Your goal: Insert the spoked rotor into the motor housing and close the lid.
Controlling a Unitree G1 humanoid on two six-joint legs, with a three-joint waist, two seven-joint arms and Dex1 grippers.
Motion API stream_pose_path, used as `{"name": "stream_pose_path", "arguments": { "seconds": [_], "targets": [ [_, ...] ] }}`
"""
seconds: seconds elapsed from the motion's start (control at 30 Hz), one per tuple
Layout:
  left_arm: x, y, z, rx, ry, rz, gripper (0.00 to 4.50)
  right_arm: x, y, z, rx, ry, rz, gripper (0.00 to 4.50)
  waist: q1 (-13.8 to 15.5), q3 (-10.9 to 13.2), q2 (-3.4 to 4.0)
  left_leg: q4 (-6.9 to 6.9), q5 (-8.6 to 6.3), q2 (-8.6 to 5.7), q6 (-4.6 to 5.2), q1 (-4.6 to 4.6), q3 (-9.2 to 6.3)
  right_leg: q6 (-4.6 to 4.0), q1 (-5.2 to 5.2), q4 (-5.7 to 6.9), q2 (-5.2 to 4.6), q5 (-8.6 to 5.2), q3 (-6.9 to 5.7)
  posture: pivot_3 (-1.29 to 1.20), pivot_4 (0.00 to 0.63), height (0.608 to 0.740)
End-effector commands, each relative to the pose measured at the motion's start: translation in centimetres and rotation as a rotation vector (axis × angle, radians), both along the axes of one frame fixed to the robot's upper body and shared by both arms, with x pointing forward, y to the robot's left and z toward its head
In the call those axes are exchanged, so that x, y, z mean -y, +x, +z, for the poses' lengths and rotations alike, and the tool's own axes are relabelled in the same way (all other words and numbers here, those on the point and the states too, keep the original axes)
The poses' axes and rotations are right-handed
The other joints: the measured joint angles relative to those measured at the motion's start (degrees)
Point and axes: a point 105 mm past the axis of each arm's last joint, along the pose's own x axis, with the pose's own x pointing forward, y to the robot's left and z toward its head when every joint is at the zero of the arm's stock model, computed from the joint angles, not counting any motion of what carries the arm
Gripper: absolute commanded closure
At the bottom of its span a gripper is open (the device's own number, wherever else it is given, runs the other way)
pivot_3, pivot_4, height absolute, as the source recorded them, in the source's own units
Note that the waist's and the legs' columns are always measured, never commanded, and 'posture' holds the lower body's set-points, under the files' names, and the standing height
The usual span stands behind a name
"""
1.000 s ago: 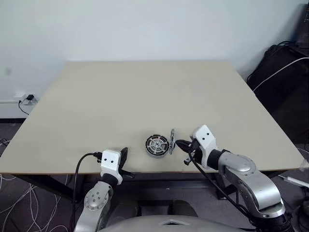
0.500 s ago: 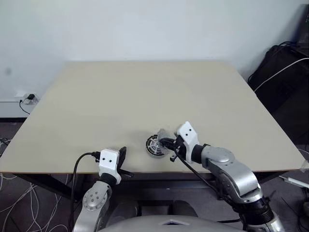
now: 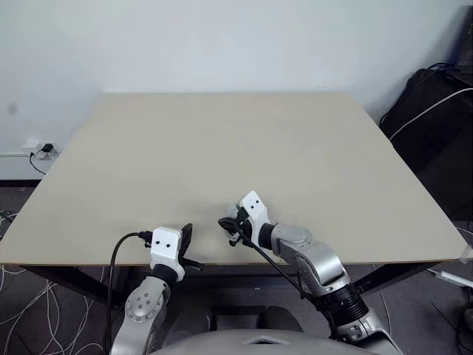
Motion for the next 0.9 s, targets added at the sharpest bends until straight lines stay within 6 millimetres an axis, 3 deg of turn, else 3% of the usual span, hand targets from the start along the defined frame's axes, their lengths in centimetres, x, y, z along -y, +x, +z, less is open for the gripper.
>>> {"name": "stream_pose_path", "arguments": {
  "seconds": [0.03,0.33,0.4,0.57,0.7,0.8,0.9],
  "targets": [
    [0.0,0.4,1.5,0.061,0.001,0.004,4.50,-0.4,0.6,0.2,0.018,-0.009,0.012,4.45,-0.01,-0.01,0.00,0.00,0.00,0.00,0.00,0.00,0.00,0.00,0.00,0.00,0.00,0.00,0.00,0.00,0.000,0.740],
    [0.4,0.5,1.4,0.063,-0.009,0.004,4.50,-0.6,0.6,-1.1,-0.071,0.013,0.005,4.45,-0.14,-0.08,0.10,-0.02,0.01,0.01,0.01,0.03,-0.01,-0.03,-0.01,0.03,0.04,-0.01,0.00,0.00,0.000,0.740],
    [0.4,0.5,1.4,0.063,-0.007,0.004,4.50,-0.8,0.5,0.0,-0.026,0.046,0.012,4.45,-0.17,-0.10,0.12,-0.01,0.01,0.01,0.01,0.03,0.00,-0.03,0.00,0.03,0.03,-0.01,0.01,0.00,0.000,0.740],
    [0.3,0.4,1.3,0.062,-0.008,0.005,4.50,0.1,1.4,5.6,0.301,0.140,-0.077,4.45,-0.04,-0.08,0.15,-0.06,0.00,0.00,-0.01,-0.01,-0.02,0.13,-0.06,0.03,0.01,-0.11,0.02,0.00,0.000,0.740],
    [0.5,0.5,1.2,0.060,-0.007,0.000,4.50,1.9,0.8,5.1,0.389,0.015,-0.018,4.45,-0.04,-0.13,0.07,-0.05,-0.02,-0.02,-0.04,-0.01,0.01,0.24,-0.02,0.01,0.00,-0.16,0.01,0.00,0.000,0.740],
    [0.6,0.6,1.2,0.058,-0.009,-0.007,4.50,3.7,1.0,3.8,0.350,-0.035,-0.057,3.88,0.06,-0.16,0.02,-0.03,-0.01,-0.04,-0.03,0.02,0.01,0.23,0.02,0.01,-0.02,-0.16,0.00,0.00,0.000,0.740],
    [0.6,0.6,1.2,0.057,-0.010,-0.011,4.50,4.8,1.0,2.5,0.306,-0.080,-0.064,2.88,0.02,-0.13,0.07,-0.03,0.01,0.00,-0.01,0.02,0.01,0.22,0.00,0.03,-0.08,-0.17,0.02,0.00,0.000,0.740]
  ]
}}
